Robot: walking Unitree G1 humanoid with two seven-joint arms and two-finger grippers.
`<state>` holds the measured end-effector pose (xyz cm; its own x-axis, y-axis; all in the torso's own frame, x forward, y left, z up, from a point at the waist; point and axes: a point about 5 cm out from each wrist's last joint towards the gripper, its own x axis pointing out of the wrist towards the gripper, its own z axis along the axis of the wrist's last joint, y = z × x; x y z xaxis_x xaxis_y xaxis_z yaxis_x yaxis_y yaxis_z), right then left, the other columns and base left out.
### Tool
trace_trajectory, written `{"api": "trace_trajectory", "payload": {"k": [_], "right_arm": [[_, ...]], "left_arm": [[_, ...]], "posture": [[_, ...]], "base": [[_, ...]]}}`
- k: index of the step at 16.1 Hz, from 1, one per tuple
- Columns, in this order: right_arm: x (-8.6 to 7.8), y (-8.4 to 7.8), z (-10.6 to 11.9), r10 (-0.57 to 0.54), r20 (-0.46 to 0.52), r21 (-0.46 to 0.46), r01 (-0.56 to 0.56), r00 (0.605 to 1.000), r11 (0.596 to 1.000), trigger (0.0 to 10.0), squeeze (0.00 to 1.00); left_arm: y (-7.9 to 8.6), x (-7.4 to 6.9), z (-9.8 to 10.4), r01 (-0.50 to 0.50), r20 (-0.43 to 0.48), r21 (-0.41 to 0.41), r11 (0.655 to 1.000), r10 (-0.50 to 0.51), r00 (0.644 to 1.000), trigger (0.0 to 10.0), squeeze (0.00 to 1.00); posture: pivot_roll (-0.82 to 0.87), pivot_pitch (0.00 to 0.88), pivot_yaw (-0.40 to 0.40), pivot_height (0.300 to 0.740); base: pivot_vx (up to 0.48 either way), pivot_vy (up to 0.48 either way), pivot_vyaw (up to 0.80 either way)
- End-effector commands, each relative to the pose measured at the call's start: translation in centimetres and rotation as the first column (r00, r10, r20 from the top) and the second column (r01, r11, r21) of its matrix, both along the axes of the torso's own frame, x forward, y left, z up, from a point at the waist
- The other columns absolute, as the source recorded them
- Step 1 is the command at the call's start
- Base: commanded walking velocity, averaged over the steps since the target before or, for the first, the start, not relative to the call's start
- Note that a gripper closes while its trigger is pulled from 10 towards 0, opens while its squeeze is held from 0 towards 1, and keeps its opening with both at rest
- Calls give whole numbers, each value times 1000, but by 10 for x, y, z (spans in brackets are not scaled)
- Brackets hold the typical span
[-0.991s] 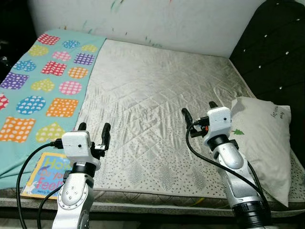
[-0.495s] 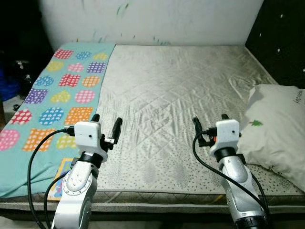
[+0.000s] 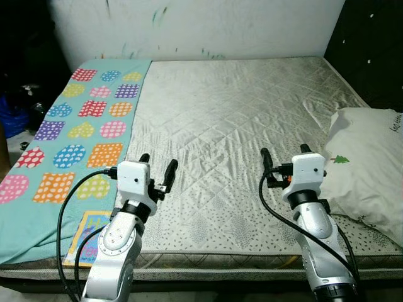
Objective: Clean up the room
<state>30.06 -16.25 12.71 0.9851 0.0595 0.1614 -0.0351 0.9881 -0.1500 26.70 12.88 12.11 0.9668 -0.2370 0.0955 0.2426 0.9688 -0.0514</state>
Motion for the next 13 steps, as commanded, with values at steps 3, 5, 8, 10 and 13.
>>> {"api": "trace_trajectory", "payload": {"k": [3, 5, 8, 10, 13], "right_arm": [[2, 14, -2, 48, -12, 14, -48, 999, 999, 10000, 0], [2, 17, -2, 64, -19, 14, -64, 998, 998, 10000, 0], [5, 18, 1, 75, -15, 9, -75, 997, 997, 10000, 0], [6, 17, 4, 78, -10, 6, -78, 997, 997, 10000, 0], [4, 15, 4, 79, -11, 11, -79, 997, 997, 10000, 0]], "left_arm": [[6, -3, 4, -23, 16, 10, 1000, 23, 1000, 10000, 0], [7, -2, 5, -33, 22, 8, 999, 33, 999, 10000, 0], [6, -3, 4, -40, 22, 0, 999, 40, 999, 10000, 0], [0, -3, 4, -33, 23, -12, 999, 34, 999, 10000, 0], [-2, -4, 4, -30, 20, -19, 999, 30, 999, 10000, 0]], "posture": [[-25, 68, -19, 740], [-23, 74, -28, 740], [-30, 77, -38, 740], [-42, 92, -46, 740], [-44, 98, -48, 740]], "base": [[0, -280, 0], [0, -313, 0], [0, -315, 0], [0, -315, 0], [0, -316, 0]]}}
